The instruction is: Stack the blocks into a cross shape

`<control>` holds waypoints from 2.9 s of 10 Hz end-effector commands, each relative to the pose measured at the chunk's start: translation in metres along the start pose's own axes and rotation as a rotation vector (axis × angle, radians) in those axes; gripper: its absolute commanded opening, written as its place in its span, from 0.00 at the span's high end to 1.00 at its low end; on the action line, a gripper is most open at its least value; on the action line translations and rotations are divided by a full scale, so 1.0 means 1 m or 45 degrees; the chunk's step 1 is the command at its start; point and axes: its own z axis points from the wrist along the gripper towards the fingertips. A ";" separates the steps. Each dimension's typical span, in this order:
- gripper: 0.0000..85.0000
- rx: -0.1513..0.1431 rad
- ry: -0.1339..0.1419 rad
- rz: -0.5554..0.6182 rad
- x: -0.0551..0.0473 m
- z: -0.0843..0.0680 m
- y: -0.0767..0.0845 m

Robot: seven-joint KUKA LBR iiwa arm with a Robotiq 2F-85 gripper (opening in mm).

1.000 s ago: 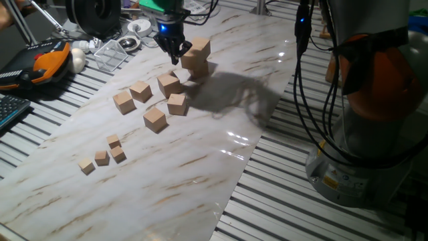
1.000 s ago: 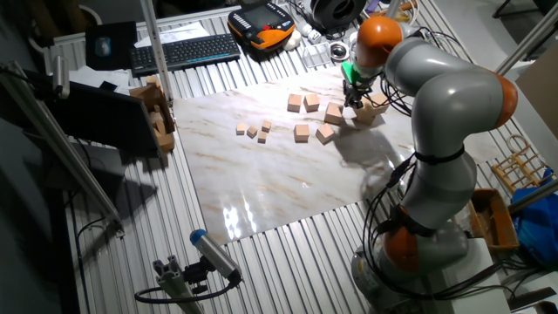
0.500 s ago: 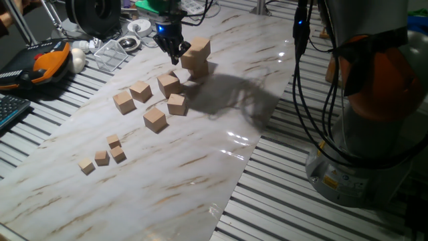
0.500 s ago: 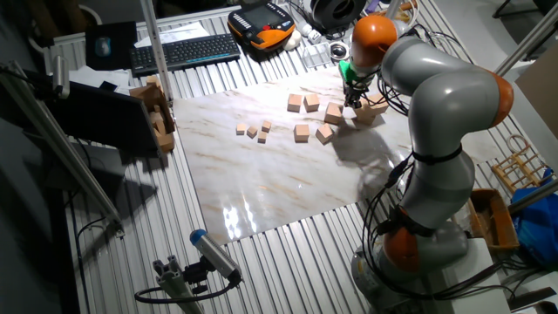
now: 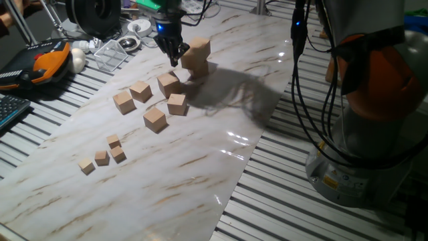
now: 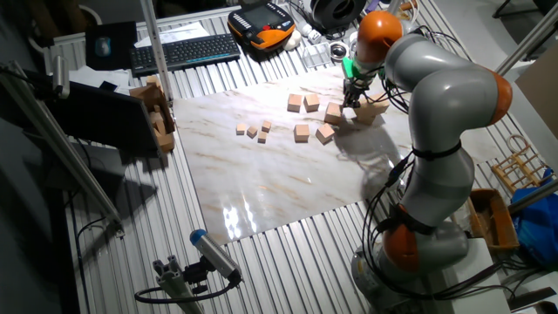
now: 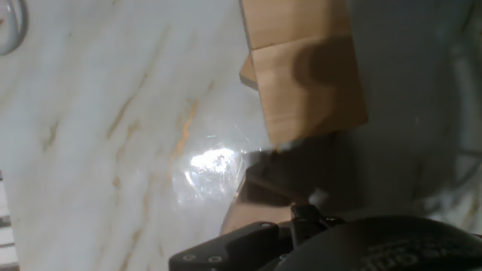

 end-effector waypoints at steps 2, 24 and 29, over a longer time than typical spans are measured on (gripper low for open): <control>0.60 -0.018 0.008 0.055 0.002 0.001 -0.001; 0.20 -0.008 0.040 0.422 0.012 0.057 0.011; 0.20 -0.064 0.018 0.422 0.013 0.051 0.013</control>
